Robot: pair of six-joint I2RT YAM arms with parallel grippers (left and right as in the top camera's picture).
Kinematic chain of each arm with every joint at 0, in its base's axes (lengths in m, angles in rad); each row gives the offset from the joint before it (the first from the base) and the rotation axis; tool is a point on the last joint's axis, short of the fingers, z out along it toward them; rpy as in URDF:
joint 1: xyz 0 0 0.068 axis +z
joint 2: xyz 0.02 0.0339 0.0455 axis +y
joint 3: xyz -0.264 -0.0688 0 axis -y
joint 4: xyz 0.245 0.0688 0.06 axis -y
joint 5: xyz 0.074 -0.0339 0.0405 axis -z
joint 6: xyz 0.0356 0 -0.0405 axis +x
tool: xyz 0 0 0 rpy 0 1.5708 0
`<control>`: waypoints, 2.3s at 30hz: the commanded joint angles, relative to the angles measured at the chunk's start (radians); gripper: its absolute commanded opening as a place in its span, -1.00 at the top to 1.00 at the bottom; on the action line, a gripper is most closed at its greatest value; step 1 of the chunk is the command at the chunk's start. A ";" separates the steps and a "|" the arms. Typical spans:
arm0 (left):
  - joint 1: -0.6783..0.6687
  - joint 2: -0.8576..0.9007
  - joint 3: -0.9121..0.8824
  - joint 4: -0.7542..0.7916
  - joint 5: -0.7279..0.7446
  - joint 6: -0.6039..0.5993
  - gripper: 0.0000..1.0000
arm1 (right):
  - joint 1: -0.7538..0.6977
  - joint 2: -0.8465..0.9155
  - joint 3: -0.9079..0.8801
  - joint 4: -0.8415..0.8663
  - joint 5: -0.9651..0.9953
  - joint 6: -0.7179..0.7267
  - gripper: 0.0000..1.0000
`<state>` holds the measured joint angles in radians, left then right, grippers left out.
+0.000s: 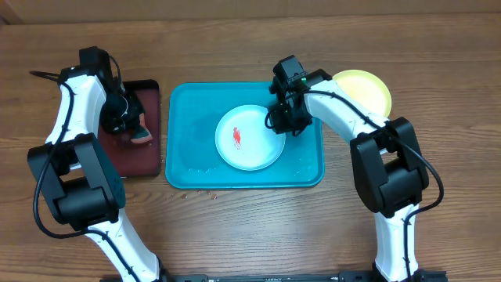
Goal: Clean dirty plates on tray and stack at the side
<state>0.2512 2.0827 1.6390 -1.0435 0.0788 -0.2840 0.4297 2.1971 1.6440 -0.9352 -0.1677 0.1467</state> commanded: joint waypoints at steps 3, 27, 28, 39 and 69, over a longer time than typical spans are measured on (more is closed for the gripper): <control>0.007 -0.018 0.013 0.001 0.000 0.019 0.91 | -0.021 -0.011 -0.006 -0.066 0.039 0.064 0.35; 0.008 -0.014 0.013 0.013 -0.006 0.023 0.90 | 0.004 0.058 -0.007 0.183 -0.061 0.214 0.92; 0.008 -0.012 0.013 0.017 -0.012 0.026 0.91 | 0.004 0.059 -0.007 0.187 -0.058 0.214 0.93; 0.015 0.089 0.013 0.112 -0.110 0.052 0.92 | 0.007 0.104 -0.007 0.192 -0.058 0.213 0.93; 0.030 0.116 -0.003 0.113 -0.148 0.044 0.91 | 0.069 0.109 -0.008 0.266 -0.037 0.232 0.92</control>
<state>0.2733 2.1792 1.6867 -0.9451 -0.0574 -0.2512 0.4713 2.2536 1.6531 -0.6567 -0.2588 0.3740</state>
